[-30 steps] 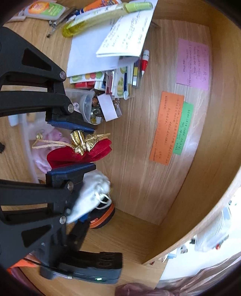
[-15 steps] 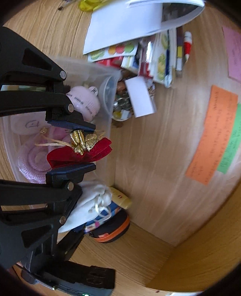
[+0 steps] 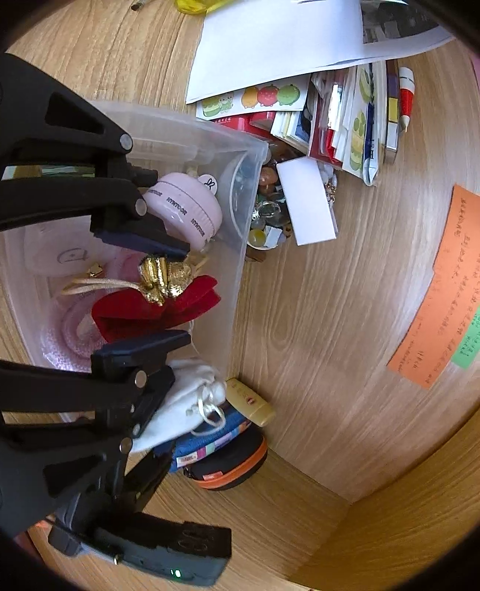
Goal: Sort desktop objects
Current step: 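Open both tools to release the two pouches into the clear box, then move the right tool to the black clip while the left tool moves to the blue tube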
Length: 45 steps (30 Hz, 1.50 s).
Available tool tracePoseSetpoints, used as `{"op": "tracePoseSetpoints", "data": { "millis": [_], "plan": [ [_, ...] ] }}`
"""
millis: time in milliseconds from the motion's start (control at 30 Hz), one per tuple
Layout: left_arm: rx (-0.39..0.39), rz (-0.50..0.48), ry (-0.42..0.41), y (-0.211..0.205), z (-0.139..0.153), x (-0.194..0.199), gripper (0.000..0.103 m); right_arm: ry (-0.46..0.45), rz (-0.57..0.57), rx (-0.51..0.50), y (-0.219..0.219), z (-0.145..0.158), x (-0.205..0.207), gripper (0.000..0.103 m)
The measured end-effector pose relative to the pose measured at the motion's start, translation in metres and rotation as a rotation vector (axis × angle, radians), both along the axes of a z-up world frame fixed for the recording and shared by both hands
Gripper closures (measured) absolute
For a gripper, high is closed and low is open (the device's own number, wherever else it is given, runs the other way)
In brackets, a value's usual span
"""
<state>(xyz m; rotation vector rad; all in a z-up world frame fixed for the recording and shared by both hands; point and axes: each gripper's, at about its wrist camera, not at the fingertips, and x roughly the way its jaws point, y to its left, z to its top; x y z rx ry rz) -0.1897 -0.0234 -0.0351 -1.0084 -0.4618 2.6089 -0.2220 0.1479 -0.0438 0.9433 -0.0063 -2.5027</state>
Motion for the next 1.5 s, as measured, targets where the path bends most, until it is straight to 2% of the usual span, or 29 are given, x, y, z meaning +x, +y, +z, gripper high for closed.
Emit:
{"op": "tracePoseSetpoints", "data": {
  "millis": [67, 167, 267, 400, 600, 833, 967, 1167, 1500],
  "plan": [
    [-0.003, 0.002, 0.005, 0.000, 0.001, 0.000, 0.062, -0.001, 0.000, 0.001, 0.000, -0.001, 0.000, 0.030],
    [0.002, 0.001, -0.002, 0.002, 0.000, -0.001, 0.051, -0.004, -0.002, -0.003, 0.002, -0.002, -0.001, 0.029],
    [0.002, -0.008, -0.007, 0.003, -0.001, -0.002, 0.050, -0.006, -0.006, -0.005, 0.003, -0.002, -0.001, 0.029],
    [-0.015, 0.014, 0.000, 0.005, 0.002, 0.002, 0.042, 0.003, -0.015, 0.011, 0.003, -0.001, 0.001, 0.029],
    [-0.024, 0.050, 0.057, 0.003, 0.013, 0.015, 0.032, 0.020, -0.017, 0.032, 0.000, 0.003, 0.005, 0.023],
    [-0.052, 0.062, 0.093, 0.003, 0.021, 0.019, 0.031, 0.055, -0.010, 0.044, -0.003, 0.008, 0.012, 0.021],
    [-0.061, 0.085, 0.127, 0.000, 0.030, 0.025, 0.031, 0.067, 0.005, 0.028, -0.003, 0.012, 0.017, 0.017],
    [-0.036, 0.096, 0.146, -0.011, 0.039, 0.040, 0.030, 0.110, 0.024, 0.032, -0.008, 0.018, 0.027, 0.016],
    [-0.132, 0.094, 0.200, -0.028, 0.049, 0.086, 0.019, 0.186, 0.076, 0.024, -0.013, 0.037, 0.056, 0.015]
  ]
}}
